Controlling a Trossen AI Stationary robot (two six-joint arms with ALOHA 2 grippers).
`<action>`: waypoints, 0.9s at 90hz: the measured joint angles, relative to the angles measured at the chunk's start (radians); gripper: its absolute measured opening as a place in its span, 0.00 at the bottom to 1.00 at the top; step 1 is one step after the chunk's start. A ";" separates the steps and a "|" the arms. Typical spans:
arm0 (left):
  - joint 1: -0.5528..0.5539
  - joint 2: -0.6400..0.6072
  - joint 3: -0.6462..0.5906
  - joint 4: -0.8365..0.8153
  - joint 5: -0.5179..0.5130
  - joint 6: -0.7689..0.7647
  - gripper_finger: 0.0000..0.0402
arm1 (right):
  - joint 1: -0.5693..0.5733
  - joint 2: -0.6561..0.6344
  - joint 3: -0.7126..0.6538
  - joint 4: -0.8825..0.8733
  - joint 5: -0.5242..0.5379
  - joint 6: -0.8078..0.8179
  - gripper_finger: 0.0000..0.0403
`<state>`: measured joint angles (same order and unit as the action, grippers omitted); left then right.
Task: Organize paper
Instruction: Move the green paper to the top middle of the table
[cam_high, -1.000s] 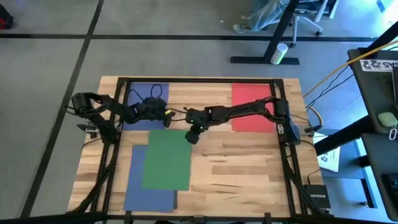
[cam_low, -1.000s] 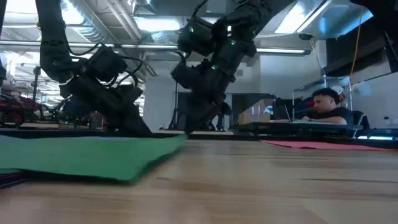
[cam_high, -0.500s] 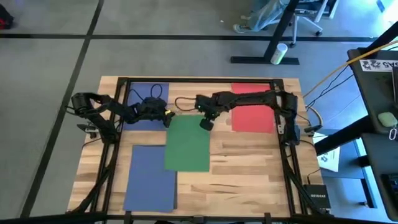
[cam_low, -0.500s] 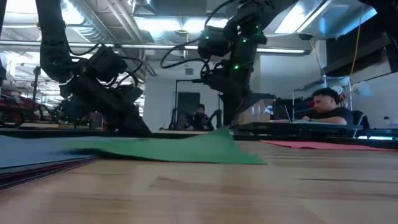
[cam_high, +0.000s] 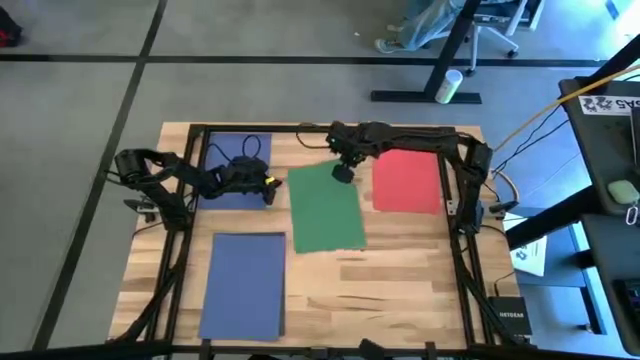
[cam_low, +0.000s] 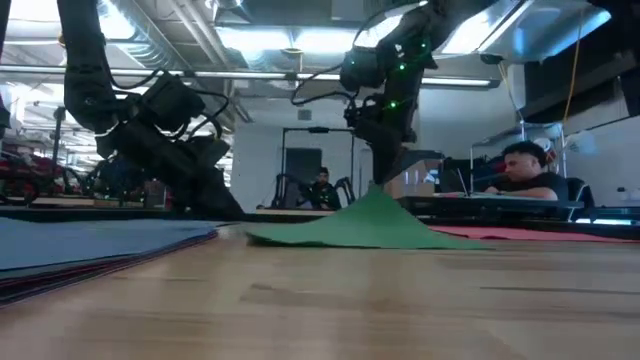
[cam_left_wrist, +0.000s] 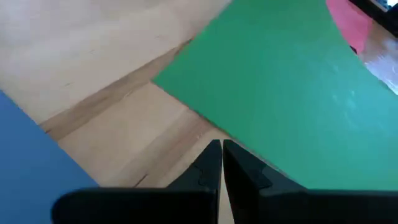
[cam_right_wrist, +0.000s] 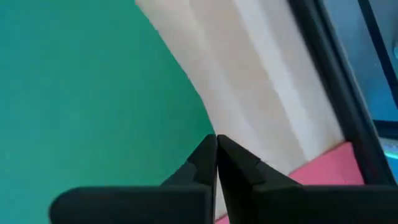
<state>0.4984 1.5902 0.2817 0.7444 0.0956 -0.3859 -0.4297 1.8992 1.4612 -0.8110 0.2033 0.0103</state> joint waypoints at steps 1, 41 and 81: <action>0.000 0.000 0.000 0.000 0.000 0.000 0.00 | -0.003 0.000 0.000 0.001 0.001 0.000 0.00; -0.099 0.000 0.036 0.005 0.019 0.112 0.00 | -0.058 0.000 0.000 0.055 0.015 0.061 0.00; -0.269 0.000 0.136 -0.091 0.051 0.365 0.00 | -0.051 0.000 0.000 -0.024 -0.236 -0.055 0.18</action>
<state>0.2299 1.5902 0.4179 0.6531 0.1467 -0.0209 -0.4805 1.8992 1.4612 -0.8349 -0.0331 -0.0443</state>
